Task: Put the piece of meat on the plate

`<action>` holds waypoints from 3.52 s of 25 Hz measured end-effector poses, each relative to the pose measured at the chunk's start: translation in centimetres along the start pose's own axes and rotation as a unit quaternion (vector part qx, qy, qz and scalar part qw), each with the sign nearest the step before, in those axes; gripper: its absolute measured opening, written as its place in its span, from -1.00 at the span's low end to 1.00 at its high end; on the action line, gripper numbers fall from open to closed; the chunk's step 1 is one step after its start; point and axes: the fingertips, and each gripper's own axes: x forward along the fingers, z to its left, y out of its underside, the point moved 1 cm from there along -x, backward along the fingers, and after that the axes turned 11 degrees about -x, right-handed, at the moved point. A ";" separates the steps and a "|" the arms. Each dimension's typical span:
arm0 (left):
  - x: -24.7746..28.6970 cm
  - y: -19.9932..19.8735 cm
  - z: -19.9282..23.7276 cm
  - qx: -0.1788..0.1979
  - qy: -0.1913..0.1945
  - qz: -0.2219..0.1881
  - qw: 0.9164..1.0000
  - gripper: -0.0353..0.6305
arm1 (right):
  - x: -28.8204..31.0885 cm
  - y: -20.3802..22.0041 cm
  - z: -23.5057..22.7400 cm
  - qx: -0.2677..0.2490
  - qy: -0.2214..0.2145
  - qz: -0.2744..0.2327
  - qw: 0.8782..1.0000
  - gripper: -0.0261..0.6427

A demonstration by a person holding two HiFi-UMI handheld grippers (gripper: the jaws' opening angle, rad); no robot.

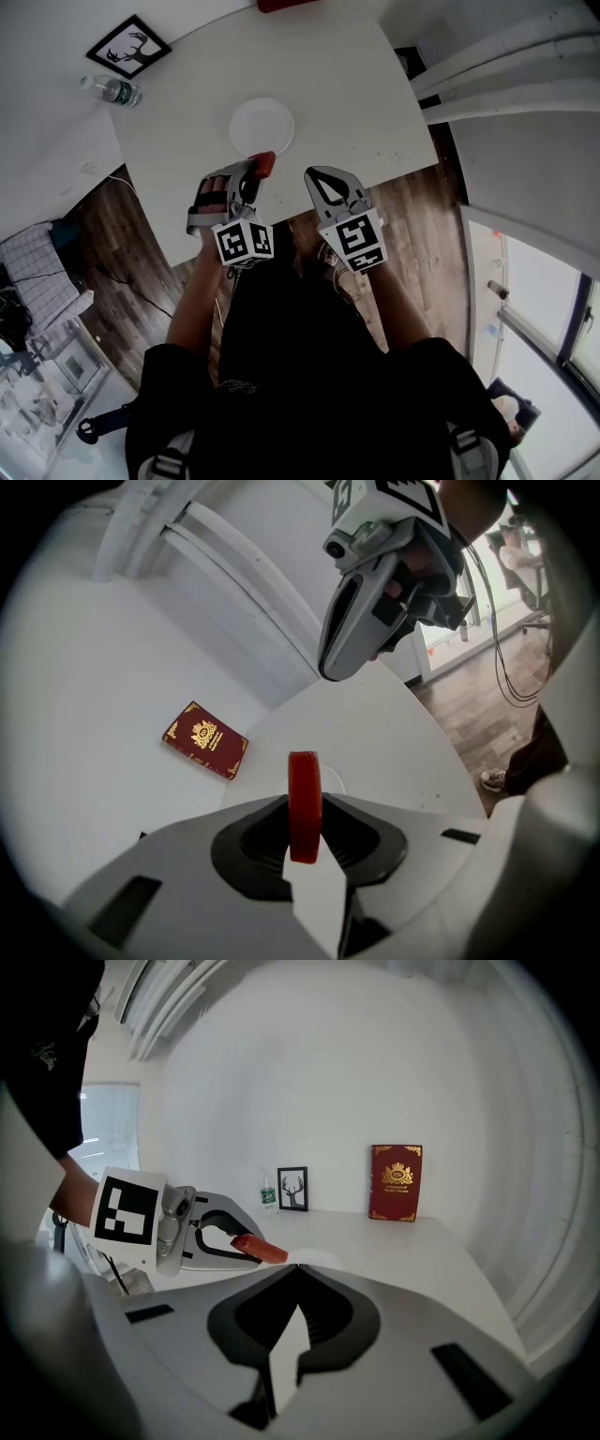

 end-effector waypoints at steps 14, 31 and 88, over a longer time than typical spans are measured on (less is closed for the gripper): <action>4.9 1.6 0.0 0.028 0.047 0.020 0.998 -0.63 | 3.0 2.0 -0.9 0.026 0.006 0.030 0.999 -0.86; 10.5 3.3 1.8 0.114 0.058 0.056 0.990 -0.63 | 2.5 2.4 -3.9 0.053 0.080 0.071 0.993 -0.86; 12.3 3.5 1.2 0.058 0.180 0.095 0.977 -0.32 | 1.9 0.0 -4.0 0.052 0.097 0.060 0.992 -0.86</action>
